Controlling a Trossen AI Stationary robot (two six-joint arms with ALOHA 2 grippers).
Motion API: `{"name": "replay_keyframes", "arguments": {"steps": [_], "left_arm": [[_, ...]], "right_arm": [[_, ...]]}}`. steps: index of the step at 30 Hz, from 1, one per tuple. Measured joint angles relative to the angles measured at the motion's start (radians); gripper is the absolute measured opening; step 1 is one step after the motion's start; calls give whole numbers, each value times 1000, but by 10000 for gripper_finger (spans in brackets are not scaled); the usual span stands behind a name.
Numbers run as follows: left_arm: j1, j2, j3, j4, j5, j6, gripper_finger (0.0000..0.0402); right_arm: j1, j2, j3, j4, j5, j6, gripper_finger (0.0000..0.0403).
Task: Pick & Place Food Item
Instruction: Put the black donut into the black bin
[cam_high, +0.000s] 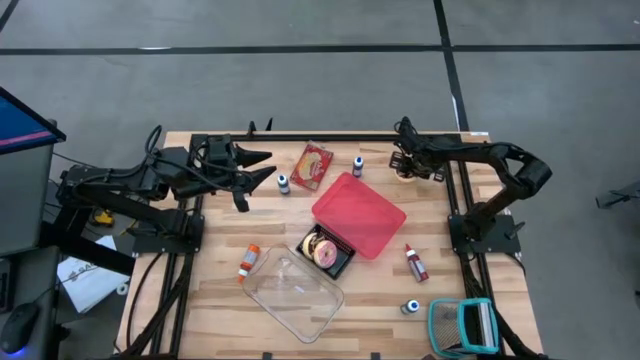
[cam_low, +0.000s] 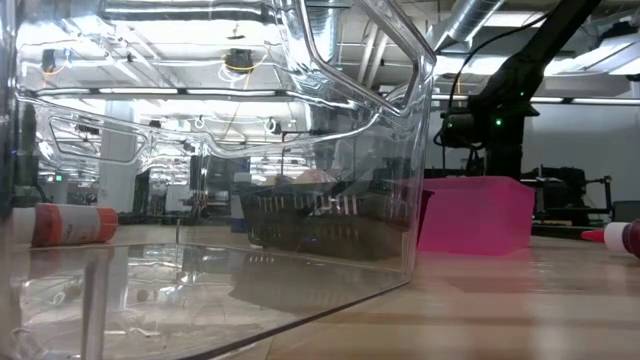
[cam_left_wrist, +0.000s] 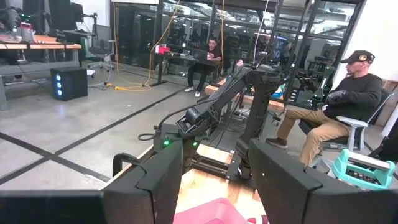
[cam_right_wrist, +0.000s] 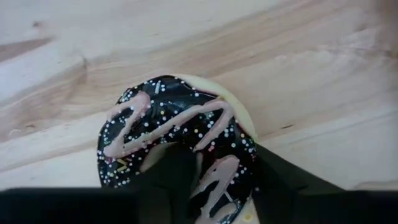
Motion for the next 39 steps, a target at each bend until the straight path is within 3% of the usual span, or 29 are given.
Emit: {"name": "replay_keyframes", "arguments": {"steps": [6, 13, 18, 22, 25, 30, 39], "left_arm": [[0, 0, 0, 0, 0, -11, 181], [0, -18, 0, -3, 0, -16, 181], [-1, -40, 0, -13, 0, -12, 181], [0, -53, 0, -42, 0, -10, 181], [-9, -63, 0, -87, 0, -13, 181], [-31, -72, 0, -118, 0, -35, 181], [-59, -75, 0, -159, -1, -37, 181]], "right_arm": [[33, -51, 0, 39, 3, -51, 74], [133, -280, 0, -75, 41, -67, 82], [358, -470, 0, -115, 38, 55, 88], [605, -538, 1, 42, 65, 200, 88], [780, -502, 17, 151, 122, 264, 88], [980, -338, 122, 173, 202, 261, 87], [1058, -34, 351, 96, 142, 78, 87]]}}
